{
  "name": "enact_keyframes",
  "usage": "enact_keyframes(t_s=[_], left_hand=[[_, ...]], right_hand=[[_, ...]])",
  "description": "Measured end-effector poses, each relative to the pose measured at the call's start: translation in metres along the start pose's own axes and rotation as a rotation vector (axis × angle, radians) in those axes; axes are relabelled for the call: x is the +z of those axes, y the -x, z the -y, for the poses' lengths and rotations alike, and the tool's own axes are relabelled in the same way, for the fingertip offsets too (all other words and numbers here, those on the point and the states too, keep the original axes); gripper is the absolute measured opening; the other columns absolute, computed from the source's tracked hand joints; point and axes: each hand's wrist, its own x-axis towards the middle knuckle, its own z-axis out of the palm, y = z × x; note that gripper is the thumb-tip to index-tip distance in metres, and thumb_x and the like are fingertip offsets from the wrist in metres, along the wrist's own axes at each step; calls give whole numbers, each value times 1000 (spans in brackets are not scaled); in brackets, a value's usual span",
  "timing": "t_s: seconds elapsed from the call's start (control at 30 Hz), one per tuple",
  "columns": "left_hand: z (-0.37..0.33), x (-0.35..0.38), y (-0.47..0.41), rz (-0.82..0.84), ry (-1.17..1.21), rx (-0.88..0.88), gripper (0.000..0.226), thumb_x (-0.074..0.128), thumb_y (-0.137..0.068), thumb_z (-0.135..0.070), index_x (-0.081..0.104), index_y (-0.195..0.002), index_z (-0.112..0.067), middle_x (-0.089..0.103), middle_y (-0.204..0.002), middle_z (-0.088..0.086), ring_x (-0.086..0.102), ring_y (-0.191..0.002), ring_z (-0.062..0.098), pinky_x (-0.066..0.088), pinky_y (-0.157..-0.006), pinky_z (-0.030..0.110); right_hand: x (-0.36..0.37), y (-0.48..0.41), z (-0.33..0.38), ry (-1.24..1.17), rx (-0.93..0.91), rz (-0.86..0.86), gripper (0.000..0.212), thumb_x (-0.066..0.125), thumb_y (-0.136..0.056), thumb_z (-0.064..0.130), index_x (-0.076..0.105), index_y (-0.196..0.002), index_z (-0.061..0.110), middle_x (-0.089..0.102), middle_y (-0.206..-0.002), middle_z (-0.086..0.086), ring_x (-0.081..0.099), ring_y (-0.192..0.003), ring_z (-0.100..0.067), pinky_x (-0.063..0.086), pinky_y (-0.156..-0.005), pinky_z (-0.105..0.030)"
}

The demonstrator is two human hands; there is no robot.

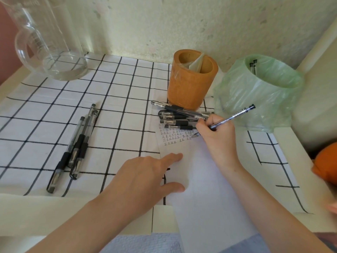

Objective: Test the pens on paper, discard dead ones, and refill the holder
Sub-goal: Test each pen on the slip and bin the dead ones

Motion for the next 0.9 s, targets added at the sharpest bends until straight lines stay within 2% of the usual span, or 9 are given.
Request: enact_keyframes(t_s=[0.37, 0.53, 0.9], left_hand=[[0, 1, 0, -10, -3, 10, 63, 43, -81, -67, 19, -137, -51, 39, -58, -11, 39, -64, 8, 26, -53, 16], [1, 1, -1, -8, -4, 6, 64, 43, -81, -67, 18, -137, -51, 39, -59, -12, 39, -67, 7, 27, -56, 19], [0, 0, 0, -16, 2, 4, 64, 44, -81, -66, 19, -138, -50, 37, -57, -11, 39, -62, 8, 26, -53, 16]], right_hand=[[0, 0, 2, -22, 23, 18, 42, 58, -77, -4, 30, -52, 15, 26, -44, 9, 24, -49, -6, 25, -47, -15], [0, 1, 3, -24, 4, 18, 42, 58, -79, -4, 31, -52, 13, 26, -43, 8, 24, -48, -5, 24, -46, -12], [0, 1, 4, -33, 18, 6, 43, 58, -81, -2, 32, -51, 14, 28, -43, 8, 26, -45, -4, 26, -46, -10]])
